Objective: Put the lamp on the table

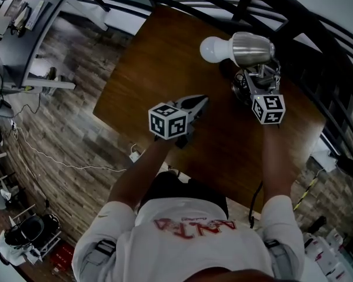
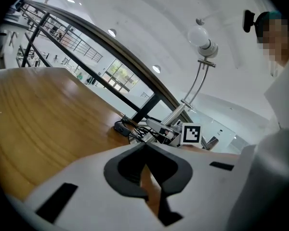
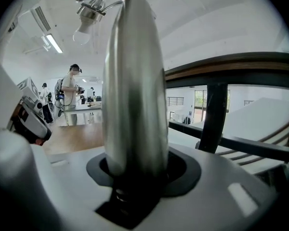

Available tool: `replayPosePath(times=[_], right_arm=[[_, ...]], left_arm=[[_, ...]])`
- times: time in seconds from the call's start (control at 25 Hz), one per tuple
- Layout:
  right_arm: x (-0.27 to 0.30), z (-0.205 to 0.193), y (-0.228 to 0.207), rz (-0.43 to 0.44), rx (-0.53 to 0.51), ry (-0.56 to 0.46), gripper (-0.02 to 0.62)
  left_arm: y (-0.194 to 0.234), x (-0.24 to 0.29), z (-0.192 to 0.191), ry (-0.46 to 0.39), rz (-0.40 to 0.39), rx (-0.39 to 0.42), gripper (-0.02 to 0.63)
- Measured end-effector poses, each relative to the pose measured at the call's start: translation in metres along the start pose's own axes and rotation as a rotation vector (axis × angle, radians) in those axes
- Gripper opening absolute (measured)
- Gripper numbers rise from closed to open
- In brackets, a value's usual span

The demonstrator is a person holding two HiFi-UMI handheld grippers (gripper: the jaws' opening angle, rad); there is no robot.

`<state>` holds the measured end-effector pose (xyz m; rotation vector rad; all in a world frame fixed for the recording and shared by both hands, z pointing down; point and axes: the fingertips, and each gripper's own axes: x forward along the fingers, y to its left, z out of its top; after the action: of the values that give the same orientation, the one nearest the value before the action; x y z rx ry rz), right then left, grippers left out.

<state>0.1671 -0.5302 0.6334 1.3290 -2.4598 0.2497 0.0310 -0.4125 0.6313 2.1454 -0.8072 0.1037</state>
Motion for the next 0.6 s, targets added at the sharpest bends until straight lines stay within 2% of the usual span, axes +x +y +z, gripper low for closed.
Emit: replayPosePath(times=[0.08, 0.2, 0.44, 0.6], right_arm=[[-0.002, -0.002, -0.001, -0.020, 0.016, 0.013, 0.201], [-0.010, -0.007, -0.002, -0.061, 0.042, 0.032, 0.253], [-0.065, -0.017, 0.012, -0.155, 0.144, 0.029, 0.276], [-0.105, -0.013, 0.035, -0.182, 0.243, 0.006, 0.275]], left_arm=[[-0.001, -0.007, 0.004, -0.012, 0.000, 0.001, 0.009], [-0.003, -0.017, 0.015, -0.026, -0.001, 0.024, 0.009], [-0.019, -0.045, 0.032, -0.082, 0.027, 0.100, 0.009], [-0.038, -0.069, 0.038, -0.095, 0.013, 0.213, 0.009]])
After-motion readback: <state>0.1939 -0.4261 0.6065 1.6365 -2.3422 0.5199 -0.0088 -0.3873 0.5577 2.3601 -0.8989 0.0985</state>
